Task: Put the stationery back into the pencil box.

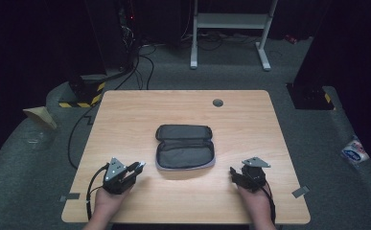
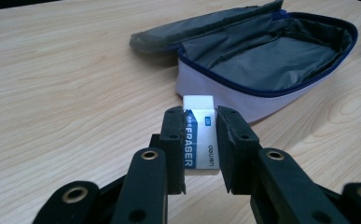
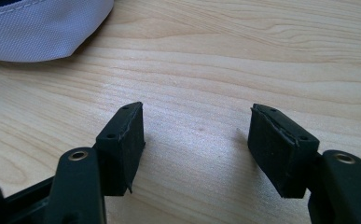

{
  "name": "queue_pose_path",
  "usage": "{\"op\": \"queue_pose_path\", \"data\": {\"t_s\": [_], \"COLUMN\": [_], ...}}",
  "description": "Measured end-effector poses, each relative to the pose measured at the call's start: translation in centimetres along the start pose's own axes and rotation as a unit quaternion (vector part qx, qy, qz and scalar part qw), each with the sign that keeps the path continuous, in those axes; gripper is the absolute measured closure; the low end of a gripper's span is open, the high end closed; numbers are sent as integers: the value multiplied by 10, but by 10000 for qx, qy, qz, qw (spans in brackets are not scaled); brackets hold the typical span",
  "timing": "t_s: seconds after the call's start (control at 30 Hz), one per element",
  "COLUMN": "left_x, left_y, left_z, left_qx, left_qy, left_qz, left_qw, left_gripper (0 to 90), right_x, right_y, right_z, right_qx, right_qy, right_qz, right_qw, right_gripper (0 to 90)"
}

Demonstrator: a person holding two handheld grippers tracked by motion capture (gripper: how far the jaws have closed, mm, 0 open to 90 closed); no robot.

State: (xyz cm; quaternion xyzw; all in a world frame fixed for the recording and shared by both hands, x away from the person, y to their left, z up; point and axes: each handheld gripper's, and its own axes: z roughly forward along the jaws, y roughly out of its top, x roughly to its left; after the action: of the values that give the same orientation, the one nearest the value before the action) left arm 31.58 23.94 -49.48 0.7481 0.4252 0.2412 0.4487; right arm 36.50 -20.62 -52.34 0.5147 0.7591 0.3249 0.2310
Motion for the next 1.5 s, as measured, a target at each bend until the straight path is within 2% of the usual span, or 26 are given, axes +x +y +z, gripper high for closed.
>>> {"op": "queue_pose_path", "data": {"t_s": [0.23,0.33,0.6,0.77,1.03,1.5], "left_x": [-12,-19,-28,-31,-33,-35], "left_y": [5,10,19,26,45,59], "left_z": [11,18,23,23,29,41], "left_qx": [-62,-88,-175,-254,-346,-359], "left_qy": [-83,-160,-259,-253,-316,-393], "left_qz": [60,194,274,280,311,287], "left_qw": [9999,9996,9991,9990,9984,9982], "left_gripper": [729,729,729,729,730,730], "right_x": [0,0,0,1,1,1], "right_y": [0,0,0,0,0,0], "right_z": [0,0,0,0,0,0], "right_qx": [0,-1,2,-1,1,-2], "right_qy": [-3,-3,-7,-33,-49,-38], "right_qz": [-2,-3,4,14,26,19], "right_qw": [10000,10000,10000,10000,10000,10000], "right_gripper": [360,361,361,364,367,367]}}
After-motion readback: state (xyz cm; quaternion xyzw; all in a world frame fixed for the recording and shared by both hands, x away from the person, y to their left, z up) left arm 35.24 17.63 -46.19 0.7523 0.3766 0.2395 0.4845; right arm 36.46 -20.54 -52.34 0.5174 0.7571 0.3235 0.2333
